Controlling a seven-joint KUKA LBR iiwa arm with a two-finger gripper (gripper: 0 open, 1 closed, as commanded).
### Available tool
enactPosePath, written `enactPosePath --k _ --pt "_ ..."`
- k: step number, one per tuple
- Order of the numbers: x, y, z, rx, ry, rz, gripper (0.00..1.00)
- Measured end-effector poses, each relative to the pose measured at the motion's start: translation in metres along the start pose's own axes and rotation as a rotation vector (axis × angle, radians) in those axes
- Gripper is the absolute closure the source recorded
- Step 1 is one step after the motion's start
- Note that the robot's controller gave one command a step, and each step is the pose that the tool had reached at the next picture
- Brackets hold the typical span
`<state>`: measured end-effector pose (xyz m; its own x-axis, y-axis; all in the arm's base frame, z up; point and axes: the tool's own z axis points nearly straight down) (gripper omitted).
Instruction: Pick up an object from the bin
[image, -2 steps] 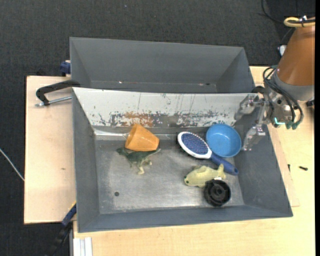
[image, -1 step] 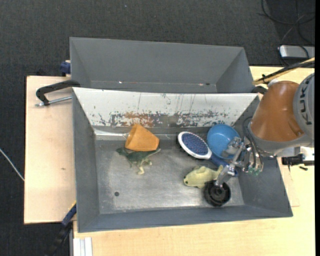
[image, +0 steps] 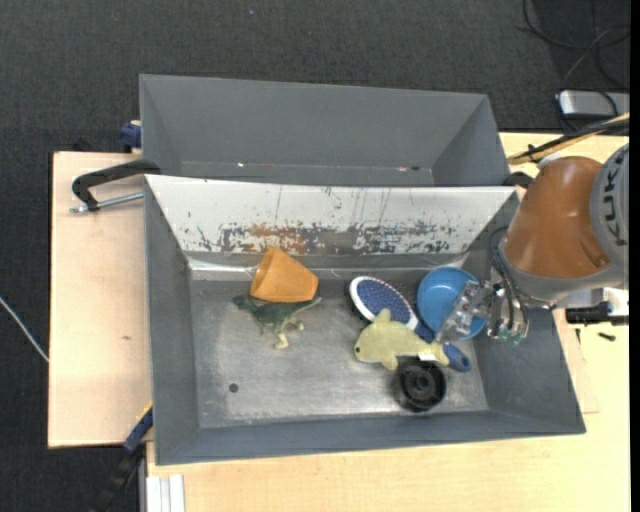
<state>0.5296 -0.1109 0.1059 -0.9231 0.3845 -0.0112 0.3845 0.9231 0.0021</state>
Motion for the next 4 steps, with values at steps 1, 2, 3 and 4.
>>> enactPosePath --k 1,2,3,4 --pt "-0.005 -0.004 -0.069 -0.001 -0.001 -0.005 1.00" --pt "-0.003 -0.004 -0.065 0.001 0.007 -0.005 0.00" --pt "0.020 -0.002 0.029 -0.003 0.003 -0.188 0.00" --pt "0.020 -0.002 0.026 -0.002 0.000 -0.191 1.00"
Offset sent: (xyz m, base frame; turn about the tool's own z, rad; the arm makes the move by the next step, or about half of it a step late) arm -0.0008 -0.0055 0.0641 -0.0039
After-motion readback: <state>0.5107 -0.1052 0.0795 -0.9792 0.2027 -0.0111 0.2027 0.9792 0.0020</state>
